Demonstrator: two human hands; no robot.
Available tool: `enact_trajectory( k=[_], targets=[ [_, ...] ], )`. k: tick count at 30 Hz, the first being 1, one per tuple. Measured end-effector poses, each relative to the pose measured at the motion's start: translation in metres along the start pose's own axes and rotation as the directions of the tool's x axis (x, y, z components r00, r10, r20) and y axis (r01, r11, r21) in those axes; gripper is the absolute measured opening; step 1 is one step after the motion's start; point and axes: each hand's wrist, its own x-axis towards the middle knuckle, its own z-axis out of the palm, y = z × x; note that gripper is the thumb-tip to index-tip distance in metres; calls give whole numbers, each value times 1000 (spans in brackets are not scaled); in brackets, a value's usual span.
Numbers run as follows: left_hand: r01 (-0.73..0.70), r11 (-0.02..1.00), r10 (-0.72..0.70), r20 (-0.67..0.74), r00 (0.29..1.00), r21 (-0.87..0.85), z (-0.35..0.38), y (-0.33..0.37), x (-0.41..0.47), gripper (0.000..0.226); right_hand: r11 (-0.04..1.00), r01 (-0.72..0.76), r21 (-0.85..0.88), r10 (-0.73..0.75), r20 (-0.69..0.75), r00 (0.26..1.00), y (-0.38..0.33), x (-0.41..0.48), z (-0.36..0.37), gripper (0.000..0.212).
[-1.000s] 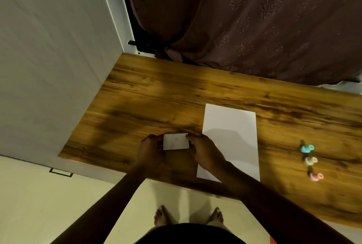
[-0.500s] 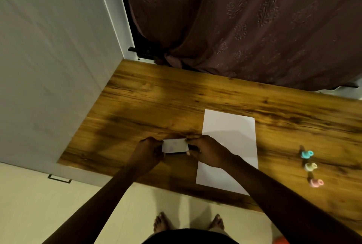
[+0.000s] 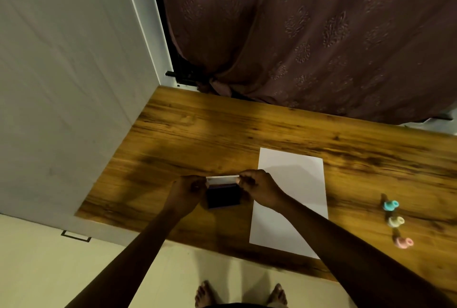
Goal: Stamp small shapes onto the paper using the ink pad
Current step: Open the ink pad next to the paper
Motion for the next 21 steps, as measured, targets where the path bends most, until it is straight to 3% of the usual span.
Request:
enact_trajectory(
  k=[5,8,13,17,21],
  targets=[
    [58,989,-58,4,998,-136,5,-3,0,37,998,-55,-43,51,-84,995,1,9,6,24],
    [59,991,-60,0,998,-121,7,-5,-1,39,996,-63,-66,54,-127,990,1,12,10,26],
    [115,993,-115,-9,993,1,10,-5,-4,28,994,-87,-66,74,-180,981,4,15,16,23],
    [126,992,-127,-12,992,-30,9,1,-7,35,992,-108,-57,93,-222,971,4,14,21,25],
    [138,990,-139,-23,990,-37,10,2,-10,26,992,-116,-44,102,-242,965,3,14,24,24]
  ],
)
